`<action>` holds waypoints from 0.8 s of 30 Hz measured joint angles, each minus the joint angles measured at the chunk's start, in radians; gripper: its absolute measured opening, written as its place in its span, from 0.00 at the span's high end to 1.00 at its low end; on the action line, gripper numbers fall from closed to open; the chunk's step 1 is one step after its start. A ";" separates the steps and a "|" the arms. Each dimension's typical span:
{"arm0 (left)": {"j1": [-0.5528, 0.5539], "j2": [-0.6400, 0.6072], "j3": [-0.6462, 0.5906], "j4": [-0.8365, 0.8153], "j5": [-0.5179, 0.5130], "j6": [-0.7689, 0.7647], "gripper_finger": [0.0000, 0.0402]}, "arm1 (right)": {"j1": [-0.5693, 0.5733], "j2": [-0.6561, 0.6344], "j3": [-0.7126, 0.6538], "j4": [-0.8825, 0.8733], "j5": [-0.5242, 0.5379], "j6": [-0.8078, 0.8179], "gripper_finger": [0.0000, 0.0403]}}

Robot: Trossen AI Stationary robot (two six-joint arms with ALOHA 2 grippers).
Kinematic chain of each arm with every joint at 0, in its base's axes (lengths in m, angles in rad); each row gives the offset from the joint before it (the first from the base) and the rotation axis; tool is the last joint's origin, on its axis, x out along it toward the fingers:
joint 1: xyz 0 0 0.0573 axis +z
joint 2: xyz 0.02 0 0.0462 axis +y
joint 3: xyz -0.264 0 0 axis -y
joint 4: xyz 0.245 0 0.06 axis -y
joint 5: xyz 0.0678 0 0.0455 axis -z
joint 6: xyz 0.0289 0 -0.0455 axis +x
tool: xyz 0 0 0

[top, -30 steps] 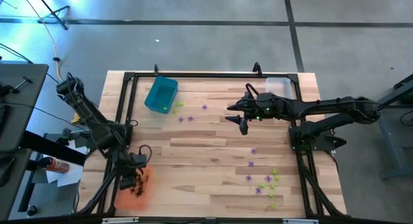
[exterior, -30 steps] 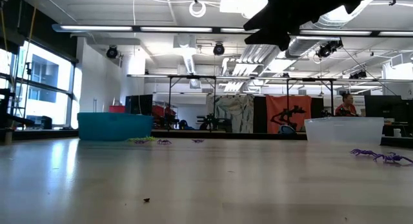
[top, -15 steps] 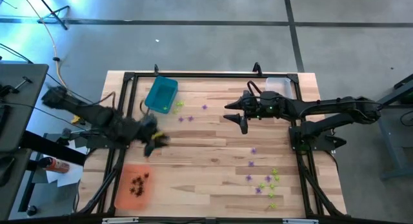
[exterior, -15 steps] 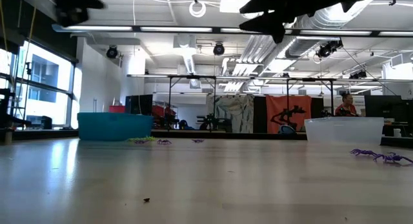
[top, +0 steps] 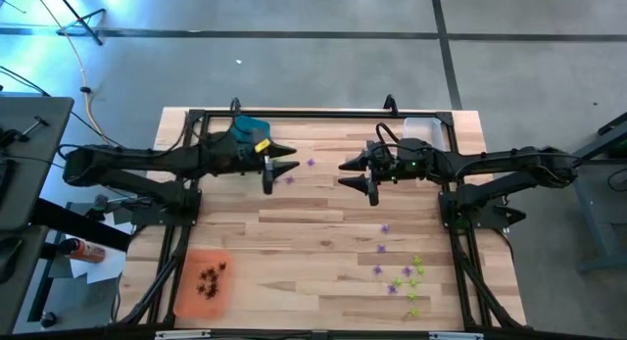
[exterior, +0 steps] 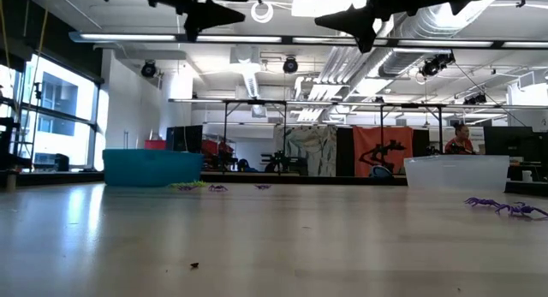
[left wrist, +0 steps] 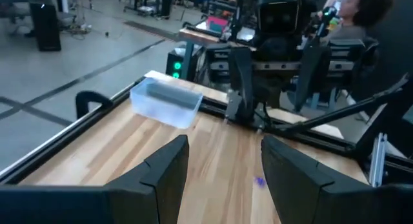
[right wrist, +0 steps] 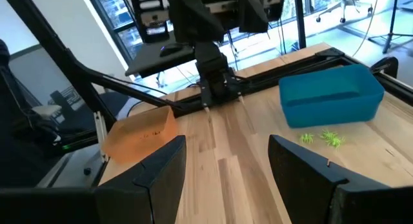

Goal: Sort Halloween decoration
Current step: Put the purple spider toy into the transparent bin

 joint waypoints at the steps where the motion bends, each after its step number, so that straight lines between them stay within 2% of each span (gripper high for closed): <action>1: -0.002 0.021 0.000 0.029 0.001 0.002 0.55 | 0.000 0.000 0.000 0.000 0.000 0.000 0.46; 7: -0.012 0.099 0.000 0.185 0.009 0.003 0.55 | 0.000 0.000 0.000 -0.002 0.046 -0.042 0.46; 10: -0.003 0.102 0.000 0.198 0.009 0.010 0.55 | 0.000 0.000 0.000 -0.006 0.045 -0.040 0.46; 12: 0.005 0.099 0.000 0.196 0.006 0.011 0.55 | 0.000 0.000 0.000 -0.018 0.011 0.014 0.46; 14: 0.013 0.097 0.000 0.194 0.000 0.011 0.55 | 0.000 -0.001 0.001 -0.067 -0.085 0.103 0.46; 17: 0.023 0.098 0.000 0.191 -0.001 0.011 0.55 | 0.021 -0.001 0.002 -0.250 -0.262 0.281 0.46; 19: 0.027 0.098 0.000 0.191 -0.001 0.011 0.55 | 0.070 0.000 0.002 -0.446 -0.326 0.380 0.46; 22: 0.035 0.098 0.000 0.189 -0.003 0.011 0.55 | 0.184 0.001 0.001 -0.741 -0.314 0.485 0.46; 24: 0.041 0.098 0.000 0.182 -0.007 0.012 0.55 | 0.269 0.001 0.001 -0.877 -0.286 0.579 0.46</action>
